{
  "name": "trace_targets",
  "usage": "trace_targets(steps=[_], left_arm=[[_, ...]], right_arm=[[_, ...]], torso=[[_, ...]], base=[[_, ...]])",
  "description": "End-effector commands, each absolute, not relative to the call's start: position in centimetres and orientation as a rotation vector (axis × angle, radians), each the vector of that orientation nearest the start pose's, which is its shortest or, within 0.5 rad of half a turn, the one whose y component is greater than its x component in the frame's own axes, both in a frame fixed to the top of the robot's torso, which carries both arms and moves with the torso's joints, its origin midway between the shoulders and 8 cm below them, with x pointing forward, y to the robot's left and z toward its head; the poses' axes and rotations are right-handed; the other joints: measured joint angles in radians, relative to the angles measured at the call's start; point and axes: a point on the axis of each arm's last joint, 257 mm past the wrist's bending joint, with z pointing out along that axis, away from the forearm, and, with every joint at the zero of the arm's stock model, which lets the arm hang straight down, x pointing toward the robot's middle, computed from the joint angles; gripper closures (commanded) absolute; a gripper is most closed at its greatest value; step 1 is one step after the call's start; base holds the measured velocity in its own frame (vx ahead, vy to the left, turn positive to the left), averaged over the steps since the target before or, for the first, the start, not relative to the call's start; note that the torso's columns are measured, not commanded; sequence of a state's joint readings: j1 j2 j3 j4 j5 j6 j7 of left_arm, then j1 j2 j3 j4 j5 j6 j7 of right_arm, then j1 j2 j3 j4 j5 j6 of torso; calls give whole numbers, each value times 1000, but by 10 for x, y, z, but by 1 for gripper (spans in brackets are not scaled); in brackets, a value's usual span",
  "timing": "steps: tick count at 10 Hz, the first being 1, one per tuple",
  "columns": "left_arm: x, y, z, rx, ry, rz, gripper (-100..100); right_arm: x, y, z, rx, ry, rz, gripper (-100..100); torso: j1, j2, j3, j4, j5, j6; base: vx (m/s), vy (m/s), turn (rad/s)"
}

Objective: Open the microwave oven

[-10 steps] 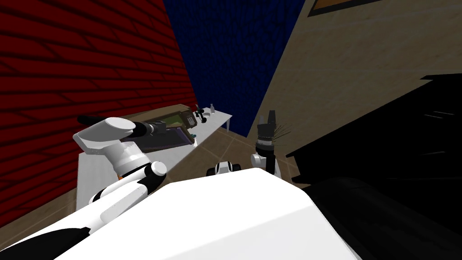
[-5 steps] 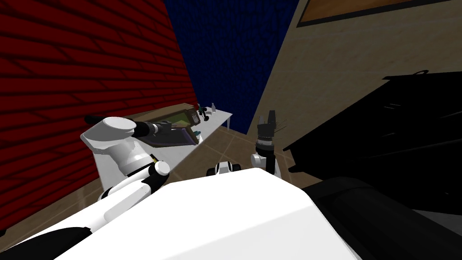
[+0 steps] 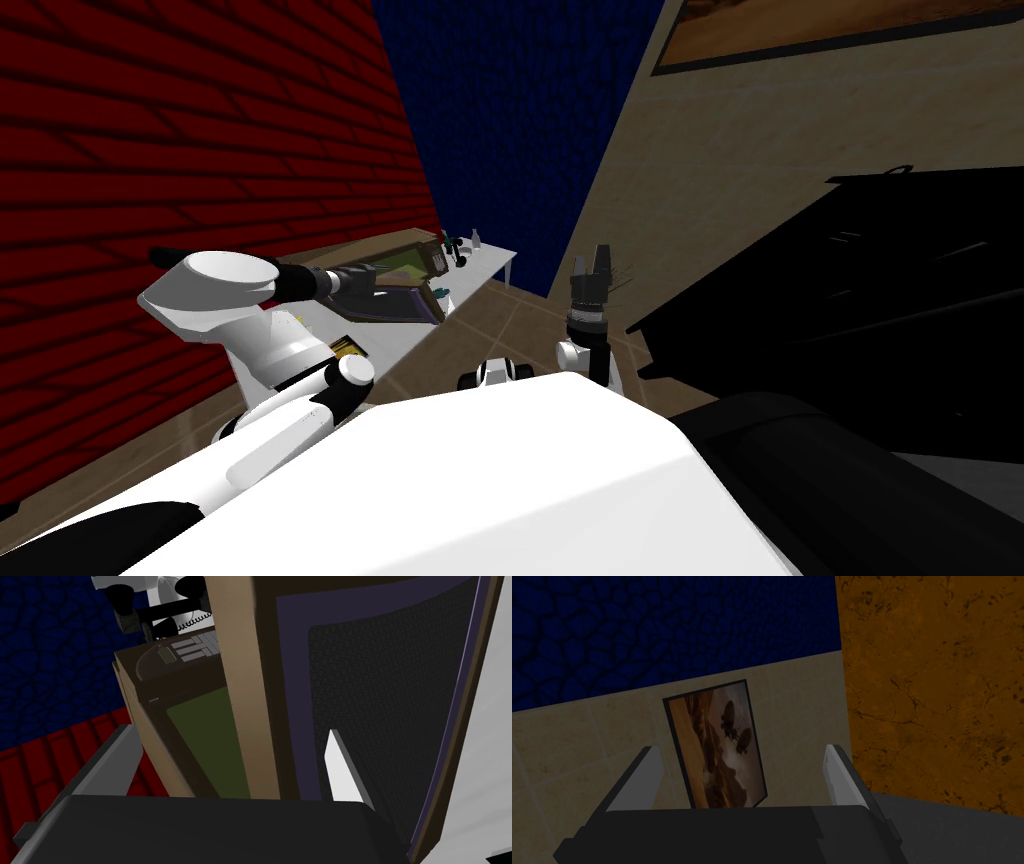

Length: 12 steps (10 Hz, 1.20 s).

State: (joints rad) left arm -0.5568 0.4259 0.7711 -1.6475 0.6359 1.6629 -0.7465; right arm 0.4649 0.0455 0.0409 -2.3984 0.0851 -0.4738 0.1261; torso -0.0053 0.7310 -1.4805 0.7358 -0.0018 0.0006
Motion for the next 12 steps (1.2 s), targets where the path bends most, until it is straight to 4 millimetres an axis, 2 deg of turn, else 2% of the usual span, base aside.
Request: trace_targets(steps=[1,5,6,7,12], left_arm=[[510,424,-98,-1367,1957,-890,-100],[498,429,-77,-1361,1963,-891,-100],[500,429,-81,-1361,1960,-891,-100],[500,429,-81,-1362,1962,-891,0],[500,429,-81,-1362,1962,-891,0]], right_arm=[[325,-255,82,503,559,1201,0],[325,-255,82,503,559,1201,0],[325,-255,82,503,559,1201,0],[325,-255,82,503,559,1201,0],[325,-255,82,503,559,1201,0]], torso=[[4,4,2,1,1,0],[6,9,6,3,2,-1],[5,7,5,2,2,-1],[6,7,5,2,2,0],[5,7,4,2,2,-1]], base=[[58,-49,7],[33,-22,16],[12,-9,6],[0,0,0],[0,0,0]])
